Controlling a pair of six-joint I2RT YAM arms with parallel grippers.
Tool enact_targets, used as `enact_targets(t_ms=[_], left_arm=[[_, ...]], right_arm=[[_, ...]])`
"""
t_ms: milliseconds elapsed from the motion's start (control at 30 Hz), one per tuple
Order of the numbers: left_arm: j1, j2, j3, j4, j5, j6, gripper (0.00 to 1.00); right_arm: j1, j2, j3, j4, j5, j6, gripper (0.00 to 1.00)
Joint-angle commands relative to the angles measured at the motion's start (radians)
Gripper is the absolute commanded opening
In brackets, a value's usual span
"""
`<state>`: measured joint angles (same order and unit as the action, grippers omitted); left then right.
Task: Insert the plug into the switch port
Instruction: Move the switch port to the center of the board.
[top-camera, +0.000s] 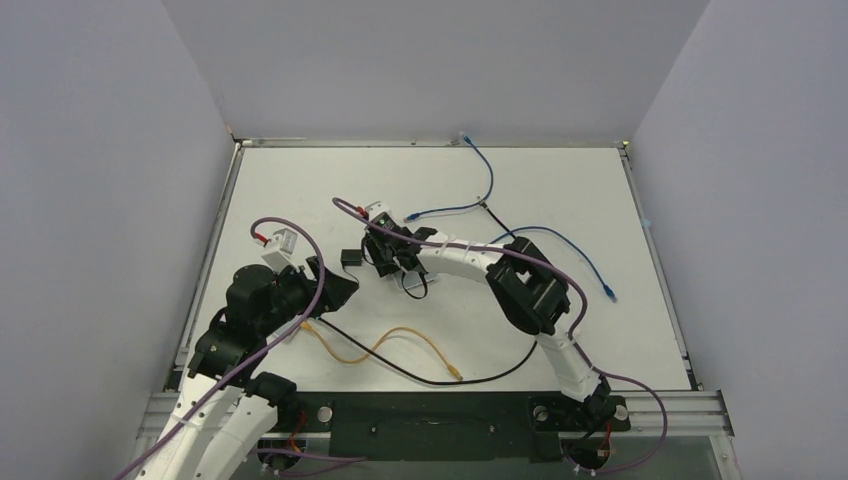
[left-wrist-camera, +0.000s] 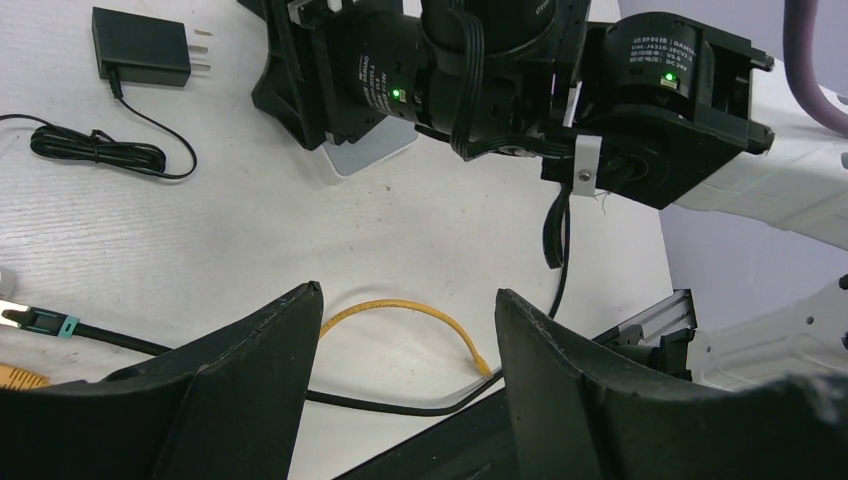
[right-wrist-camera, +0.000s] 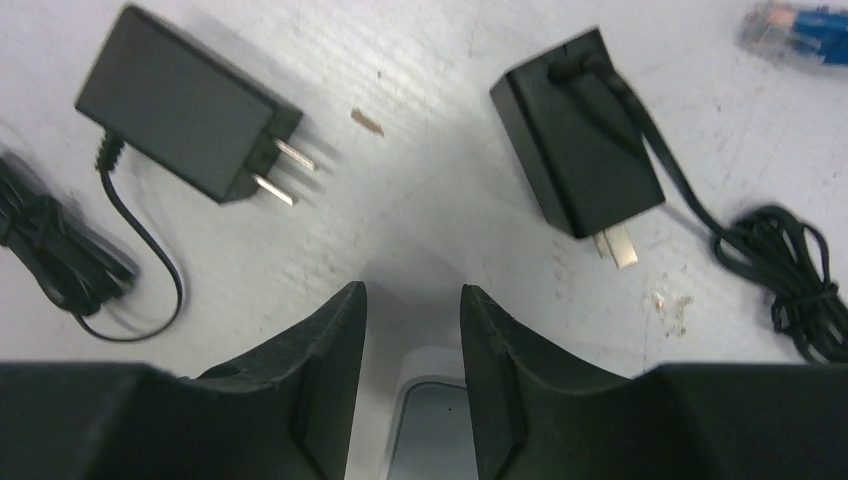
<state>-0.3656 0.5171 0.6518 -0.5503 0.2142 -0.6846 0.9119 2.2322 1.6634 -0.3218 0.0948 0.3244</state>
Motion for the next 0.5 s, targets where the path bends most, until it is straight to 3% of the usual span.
enact_targets(t_ms=[0, 467], left_arm=[[0.005, 0.0, 0.019, 0.048, 0.018, -0.004, 0.61], [0.005, 0.026, -0.028, 0.136, 0.099, -0.065, 0.62]], right_arm=[[0.018, -0.106, -0.087, -0.009, -0.023, -0.035, 0.36], [0.05, -0.401, -0.426, 0.035, -0.008, -0.035, 0.35]])
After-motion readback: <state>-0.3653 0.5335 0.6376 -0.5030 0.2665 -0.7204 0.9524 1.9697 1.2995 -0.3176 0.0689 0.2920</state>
